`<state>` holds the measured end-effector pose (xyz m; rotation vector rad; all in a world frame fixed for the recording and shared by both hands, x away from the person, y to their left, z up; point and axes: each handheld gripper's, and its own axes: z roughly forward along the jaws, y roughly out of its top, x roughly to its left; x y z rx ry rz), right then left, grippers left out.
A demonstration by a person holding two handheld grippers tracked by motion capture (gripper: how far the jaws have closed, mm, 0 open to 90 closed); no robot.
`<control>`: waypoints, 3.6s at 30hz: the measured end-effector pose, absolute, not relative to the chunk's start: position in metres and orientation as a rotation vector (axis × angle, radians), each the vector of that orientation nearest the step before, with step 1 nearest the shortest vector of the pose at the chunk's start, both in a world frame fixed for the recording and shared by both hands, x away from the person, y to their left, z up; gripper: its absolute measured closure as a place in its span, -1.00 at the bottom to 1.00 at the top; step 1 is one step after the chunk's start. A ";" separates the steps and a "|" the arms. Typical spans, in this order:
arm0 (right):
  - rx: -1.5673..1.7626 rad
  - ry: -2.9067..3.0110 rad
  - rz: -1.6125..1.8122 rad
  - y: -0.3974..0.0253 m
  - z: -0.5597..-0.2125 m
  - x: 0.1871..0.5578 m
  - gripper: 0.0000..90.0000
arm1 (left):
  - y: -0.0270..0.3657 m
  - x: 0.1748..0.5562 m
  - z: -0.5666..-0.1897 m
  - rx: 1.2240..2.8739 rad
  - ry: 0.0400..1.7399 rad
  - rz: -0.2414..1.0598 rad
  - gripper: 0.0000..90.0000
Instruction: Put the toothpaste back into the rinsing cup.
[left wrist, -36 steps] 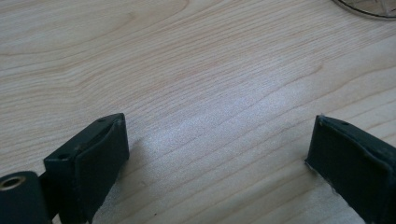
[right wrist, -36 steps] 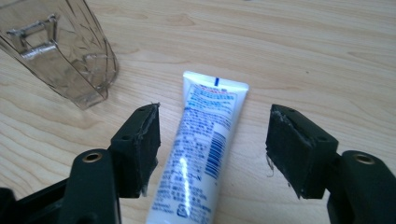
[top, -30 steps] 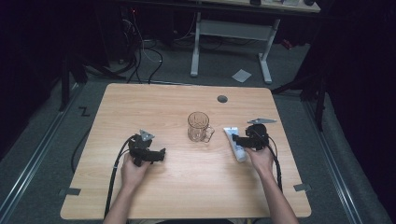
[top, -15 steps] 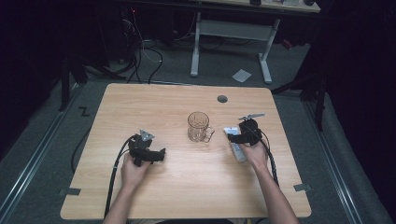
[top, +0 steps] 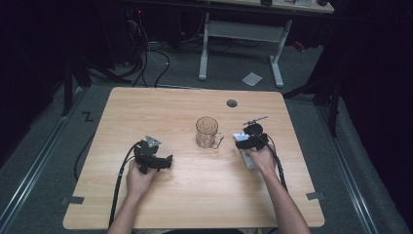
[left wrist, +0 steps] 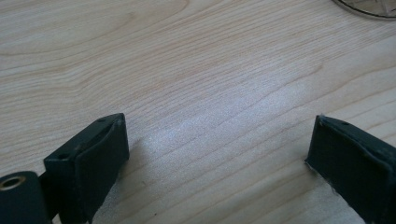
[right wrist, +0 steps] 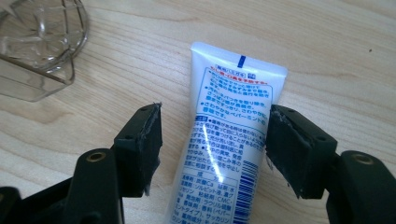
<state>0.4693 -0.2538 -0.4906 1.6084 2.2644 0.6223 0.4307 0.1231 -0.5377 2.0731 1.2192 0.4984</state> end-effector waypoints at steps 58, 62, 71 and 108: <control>1.478 2.422 0.597 -0.249 -0.486 0.469 0.46 | 0.123 0.431 -0.538 2.075 1.219 0.497 -0.88; 1.448 2.412 0.647 -0.249 -0.475 0.461 0.46 | 0.123 0.431 -0.538 2.076 1.218 0.495 -0.88; 1.403 2.366 0.772 -0.251 -0.454 0.451 0.46 | 0.122 0.432 -0.538 2.076 1.217 0.498 -0.88; 1.248 2.262 1.113 -0.254 -0.401 0.432 0.46 | 0.123 0.431 -0.538 2.073 1.218 0.498 -0.87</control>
